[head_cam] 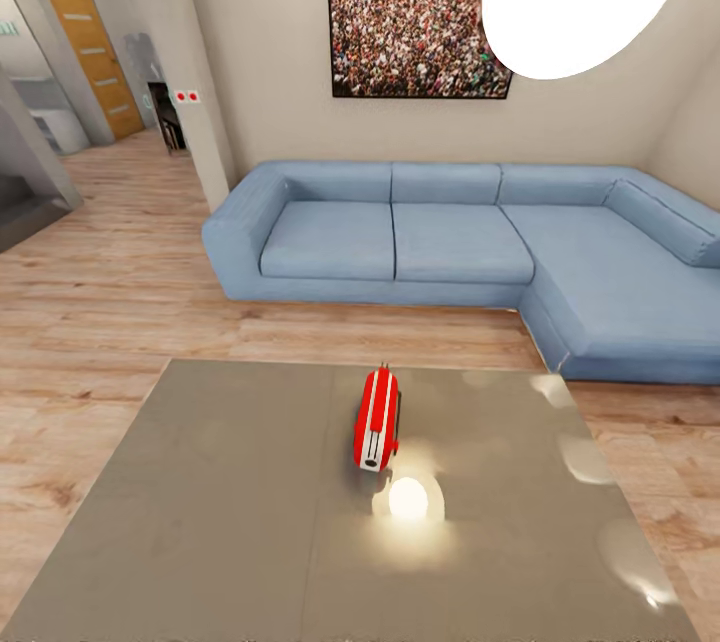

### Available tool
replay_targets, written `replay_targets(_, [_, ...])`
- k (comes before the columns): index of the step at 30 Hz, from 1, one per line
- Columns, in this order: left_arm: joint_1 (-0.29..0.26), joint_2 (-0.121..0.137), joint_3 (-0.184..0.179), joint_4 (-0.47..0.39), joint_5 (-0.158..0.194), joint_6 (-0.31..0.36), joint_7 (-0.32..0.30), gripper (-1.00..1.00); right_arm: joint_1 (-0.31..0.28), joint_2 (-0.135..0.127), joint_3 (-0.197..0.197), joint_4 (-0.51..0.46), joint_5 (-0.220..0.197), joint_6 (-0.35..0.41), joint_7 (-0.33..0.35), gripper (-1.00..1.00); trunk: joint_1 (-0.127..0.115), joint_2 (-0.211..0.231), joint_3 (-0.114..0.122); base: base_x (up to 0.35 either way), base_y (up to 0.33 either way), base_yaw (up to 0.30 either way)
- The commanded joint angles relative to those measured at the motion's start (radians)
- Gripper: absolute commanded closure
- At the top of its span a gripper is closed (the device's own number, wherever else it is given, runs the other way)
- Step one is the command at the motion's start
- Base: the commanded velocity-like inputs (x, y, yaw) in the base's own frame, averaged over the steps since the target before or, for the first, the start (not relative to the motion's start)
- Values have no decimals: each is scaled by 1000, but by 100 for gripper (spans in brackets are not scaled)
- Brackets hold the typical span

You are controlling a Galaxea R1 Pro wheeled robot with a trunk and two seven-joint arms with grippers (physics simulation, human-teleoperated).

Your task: Turn on the radio receiver that's on the table in the living room.

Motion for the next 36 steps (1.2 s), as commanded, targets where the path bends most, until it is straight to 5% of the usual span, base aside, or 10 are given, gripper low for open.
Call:
replay_targets(1, [0, 0, 0, 0, 0, 0, 0, -100, 0, 0, 0, 0, 0, 0, 0, -100, 0, 0, -2, 0, 0, 0])
replay_targets(36, [0, 0, 0, 0, 0, 0, 0, -100, 0, 0, 0, 0, 0, 0, 0, -100, 0, 0, -59, 0, 0, 0])
